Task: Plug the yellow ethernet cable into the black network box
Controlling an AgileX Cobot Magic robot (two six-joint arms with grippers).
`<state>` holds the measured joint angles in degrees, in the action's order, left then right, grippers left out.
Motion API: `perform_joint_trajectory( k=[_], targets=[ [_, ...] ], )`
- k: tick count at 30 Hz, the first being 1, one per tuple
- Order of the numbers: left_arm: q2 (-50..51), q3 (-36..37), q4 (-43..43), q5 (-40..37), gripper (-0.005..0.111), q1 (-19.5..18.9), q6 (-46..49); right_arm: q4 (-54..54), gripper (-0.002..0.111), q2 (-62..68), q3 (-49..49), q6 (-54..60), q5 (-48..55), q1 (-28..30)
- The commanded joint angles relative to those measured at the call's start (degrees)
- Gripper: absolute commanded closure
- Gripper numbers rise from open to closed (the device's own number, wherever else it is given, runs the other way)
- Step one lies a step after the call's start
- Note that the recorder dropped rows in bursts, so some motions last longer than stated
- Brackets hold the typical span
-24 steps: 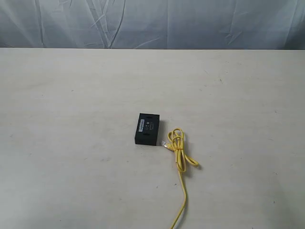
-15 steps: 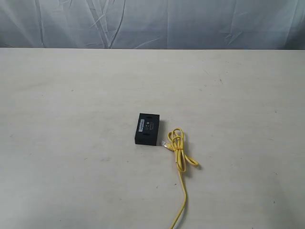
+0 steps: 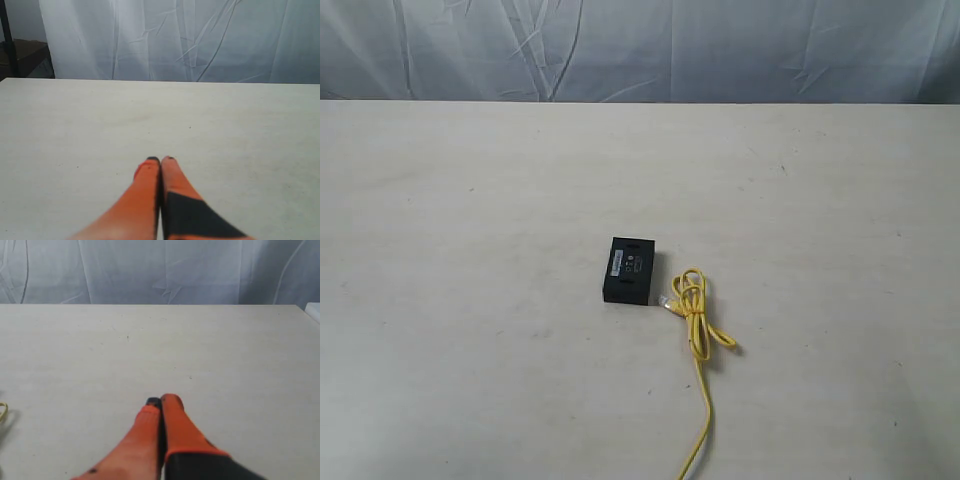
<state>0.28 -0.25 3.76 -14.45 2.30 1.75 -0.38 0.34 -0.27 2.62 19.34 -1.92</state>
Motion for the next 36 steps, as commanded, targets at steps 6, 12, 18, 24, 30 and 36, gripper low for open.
perform_joint_trajectory(
  k=[6,12,18,24,30,36],
  targets=[
    [-0.3,0.2,0.0,0.8,0.107,-0.1,-0.2,-0.6,0.109,-0.3,0.3,0.2,-17.5,-0.2],
    [-0.3,0.2,0.0,0.8,0.107,-0.1,-0.2,-0.6,0.109,-0.3,0.3,0.2,-28.5,-0.2],
    [-0.3,0.2,0.0,0.8,0.107,-0.1,-0.2,-0.6,0.109,-0.3,0.3,0.2,-38.5,-0.2],
    [-0.3,0.2,0.0,0.8,0.107,-0.1,-0.2,-0.6,0.109,-0.3,0.3,0.2,-41.2,-0.2],
    [-0.3,0.2,0.0,0.8,0.107,-0.1,-0.2,-0.5,0.109,-0.3,-0.7,0.2,-35.0,-0.2],
    [-0.3,0.2,0.0,0.8,0.107,-0.1,-0.2,-3.8,0.109,1.6,-10.6,0.6,-18.0,-0.2]
  ],
)
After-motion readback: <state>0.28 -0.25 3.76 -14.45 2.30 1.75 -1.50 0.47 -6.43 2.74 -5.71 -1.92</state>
